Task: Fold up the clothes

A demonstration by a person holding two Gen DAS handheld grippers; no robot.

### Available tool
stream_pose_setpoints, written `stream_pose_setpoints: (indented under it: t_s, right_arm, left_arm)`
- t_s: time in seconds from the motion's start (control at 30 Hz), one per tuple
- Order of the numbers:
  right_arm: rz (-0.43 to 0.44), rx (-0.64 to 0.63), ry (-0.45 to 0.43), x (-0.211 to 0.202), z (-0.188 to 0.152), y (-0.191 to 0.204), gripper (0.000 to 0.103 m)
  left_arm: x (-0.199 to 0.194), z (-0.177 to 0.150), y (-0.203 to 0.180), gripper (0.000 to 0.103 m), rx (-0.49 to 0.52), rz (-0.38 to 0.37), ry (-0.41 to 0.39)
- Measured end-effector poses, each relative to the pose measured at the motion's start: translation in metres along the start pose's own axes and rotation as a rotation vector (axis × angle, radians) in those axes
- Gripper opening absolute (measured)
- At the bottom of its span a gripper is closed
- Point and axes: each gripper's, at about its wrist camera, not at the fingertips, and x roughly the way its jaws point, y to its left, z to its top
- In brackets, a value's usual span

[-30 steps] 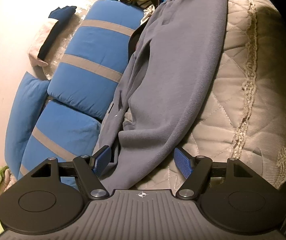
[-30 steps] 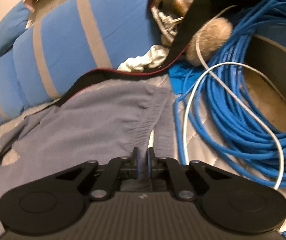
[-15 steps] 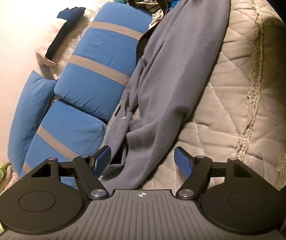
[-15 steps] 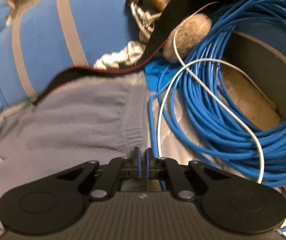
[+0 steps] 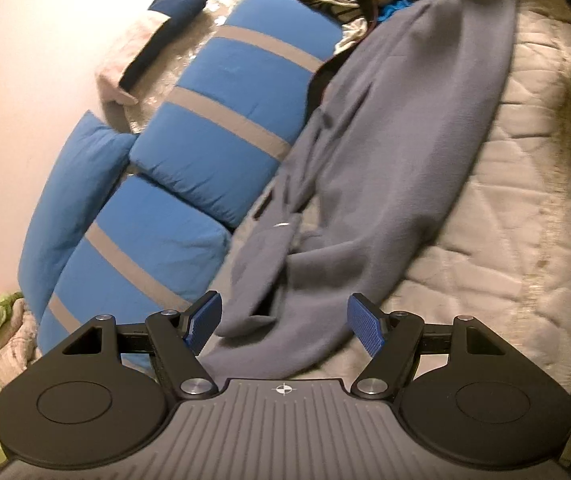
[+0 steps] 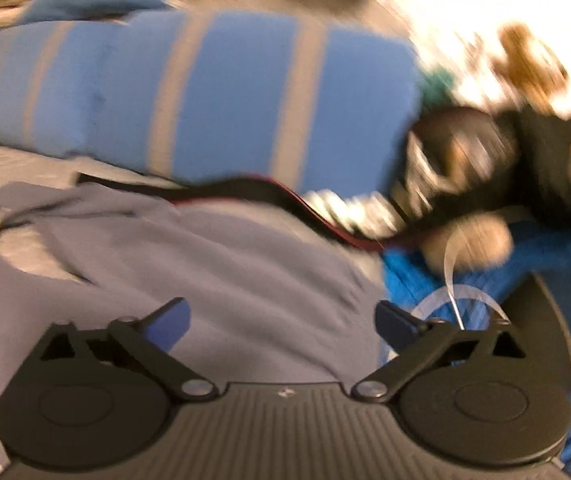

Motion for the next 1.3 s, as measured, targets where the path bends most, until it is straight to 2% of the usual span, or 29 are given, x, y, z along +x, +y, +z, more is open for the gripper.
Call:
stream_pose_setpoints:
  t_s: [0.1, 0.3, 0.4, 0.57, 0.7, 0.83, 0.93, 1.0, 1.13, 1.17, 1.2, 1.3]
  right_arm:
    - [0.060, -0.049, -0.005, -0.010, 0.007, 0.039, 0.103]
    - [0.179, -0.148, -0.014, -0.030, 0.021, 0.118, 0.103]
    - [0.239, -0.197, -0.019, -0.040, 0.028, 0.158, 0.103]
    - [0.338, -0.279, -0.027, -0.056, 0.039, 0.223, 0.103]
    - [0.388, -0.557, -0.066, -0.061, 0.001, 0.275, 0.101]
    - [0.470, -0.707, -0.064, -0.057, -0.019, 0.306, 0.093]
    - [0.543, -0.723, -0.059, -0.046, -0.021, 0.320, 0.080]
    - [0.569, -0.732, -0.044, -0.036, -0.022, 0.331, 0.067]
    - [0.599, -0.788, -0.034, -0.023, -0.027, 0.347, 0.049]
    - [0.596, -0.799, -0.020, -0.020, -0.028, 0.350, 0.036]
    - [0.591, -0.809, -0.004, -0.018, -0.030, 0.353, 0.009]
    - [0.597, -0.858, -0.021, -0.027, -0.034, 0.355, 0.003]
  left_arm:
    - [0.005, 0.000, 0.025, 0.068, -0.015, 0.074, 0.000]
    - [0.019, -0.018, 0.069, 0.070, -0.038, 0.166, 0.075]
    - [0.028, -0.034, 0.078, 0.070, -0.062, 0.169, 0.135]
    - [0.046, -0.057, 0.083, 0.070, -0.161, 0.137, 0.215]
    - [0.045, -0.060, 0.074, 0.070, -0.153, 0.142, 0.221]
    - [0.046, -0.052, 0.070, 0.070, -0.234, 0.211, 0.198]
    - [0.051, -0.047, 0.063, 0.070, -0.302, 0.296, 0.167]
    - [0.052, -0.044, 0.060, 0.070, -0.304, 0.288, 0.159]
    - [0.052, -0.045, 0.055, 0.070, -0.268, 0.285, 0.155]
    - [0.055, -0.045, 0.054, 0.070, -0.263, 0.272, 0.161]
    - [0.057, -0.046, 0.053, 0.070, -0.259, 0.261, 0.167]
    - [0.066, -0.049, 0.051, 0.070, -0.254, 0.215, 0.201]
